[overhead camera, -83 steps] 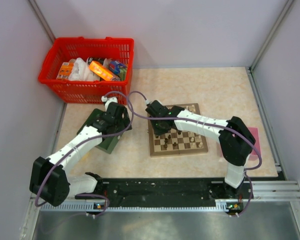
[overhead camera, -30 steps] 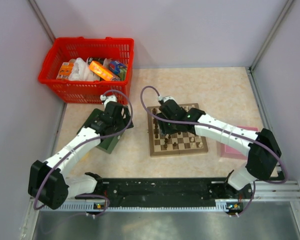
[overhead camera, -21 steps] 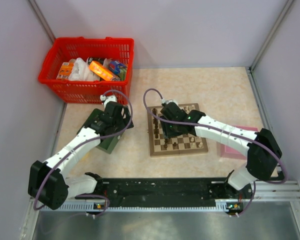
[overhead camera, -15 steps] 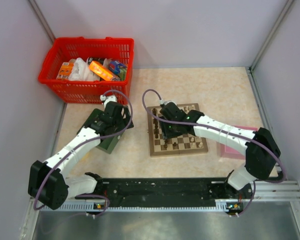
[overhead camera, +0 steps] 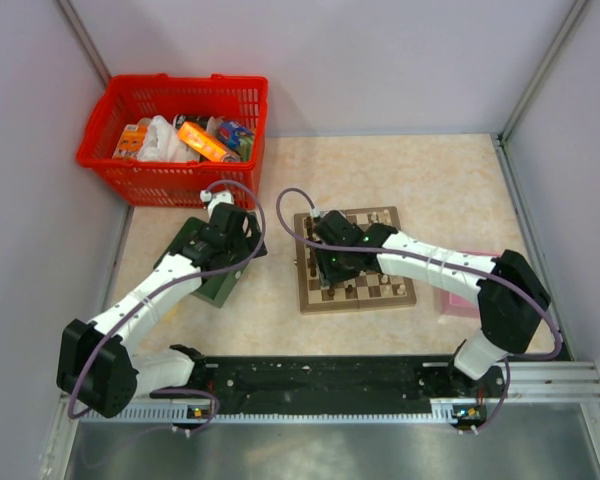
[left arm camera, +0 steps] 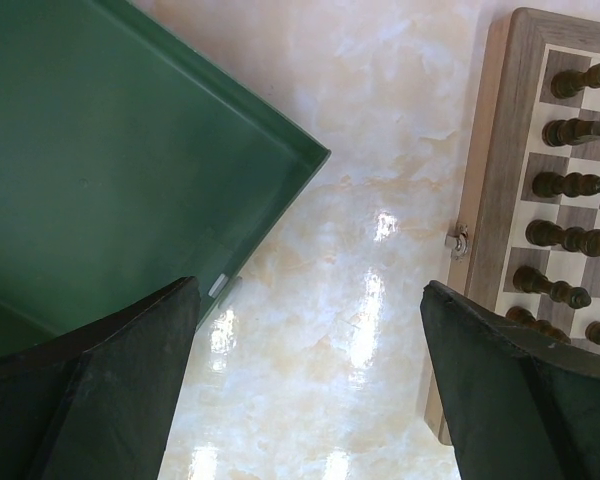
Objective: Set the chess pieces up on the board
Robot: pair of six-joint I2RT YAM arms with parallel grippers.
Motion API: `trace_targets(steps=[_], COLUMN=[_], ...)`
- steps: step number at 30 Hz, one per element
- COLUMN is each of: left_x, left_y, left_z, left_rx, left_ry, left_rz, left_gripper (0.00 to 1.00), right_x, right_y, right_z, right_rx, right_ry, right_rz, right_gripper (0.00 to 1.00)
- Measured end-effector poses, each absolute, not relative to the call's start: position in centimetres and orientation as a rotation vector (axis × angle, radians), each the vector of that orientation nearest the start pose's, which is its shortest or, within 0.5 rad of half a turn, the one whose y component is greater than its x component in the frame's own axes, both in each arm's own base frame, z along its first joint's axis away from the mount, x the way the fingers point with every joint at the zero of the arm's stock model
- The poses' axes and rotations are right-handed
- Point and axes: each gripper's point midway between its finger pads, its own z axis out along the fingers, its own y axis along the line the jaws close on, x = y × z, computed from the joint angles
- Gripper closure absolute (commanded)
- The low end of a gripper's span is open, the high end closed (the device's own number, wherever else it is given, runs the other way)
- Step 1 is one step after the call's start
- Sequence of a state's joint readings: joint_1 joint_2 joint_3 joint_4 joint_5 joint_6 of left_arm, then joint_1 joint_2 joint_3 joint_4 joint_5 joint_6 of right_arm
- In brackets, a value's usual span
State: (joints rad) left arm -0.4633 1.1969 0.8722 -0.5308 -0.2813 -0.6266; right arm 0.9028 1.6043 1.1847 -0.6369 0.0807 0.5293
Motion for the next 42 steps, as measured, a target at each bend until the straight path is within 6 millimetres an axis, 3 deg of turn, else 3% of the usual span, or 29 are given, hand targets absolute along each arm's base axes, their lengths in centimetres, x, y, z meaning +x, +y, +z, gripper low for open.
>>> trace_targets(steps=[14, 24, 27, 32, 42], left_x=[29.1, 29.2, 29.2, 29.2, 29.2], left_y=[-11.7, -11.6, -11.6, -11.5, -11.5], left_z=[12.6, 12.4, 12.4, 12.1, 12.1], left_rx=[-0.321, -0.323, -0.324, -0.325, -0.327], left_ry=[2.373, 2.378, 2.378, 2.384, 2.386], left_rz=[-0.169, -0.163, -0.161, -0.153, -0.150], left_gripper=[0.03, 0.03, 0.03, 0.03, 0.03], right_x=[20.8, 20.9, 20.9, 21.0, 21.2], right_y=[28.5, 28.6, 28.6, 28.7, 30.3], right_z=[7.8, 6.5, 6.0, 6.0, 6.9], right_rx=[-0.470, -0.483, -0.486, -0.490, -0.538], right_ry=[2.706, 2.731, 2.741, 2.735, 2.697], right_rz=[0.325, 0.301, 0.288, 0.293, 0.348], right_gripper=[0.62, 0.73, 0.82, 0.93, 0.94])
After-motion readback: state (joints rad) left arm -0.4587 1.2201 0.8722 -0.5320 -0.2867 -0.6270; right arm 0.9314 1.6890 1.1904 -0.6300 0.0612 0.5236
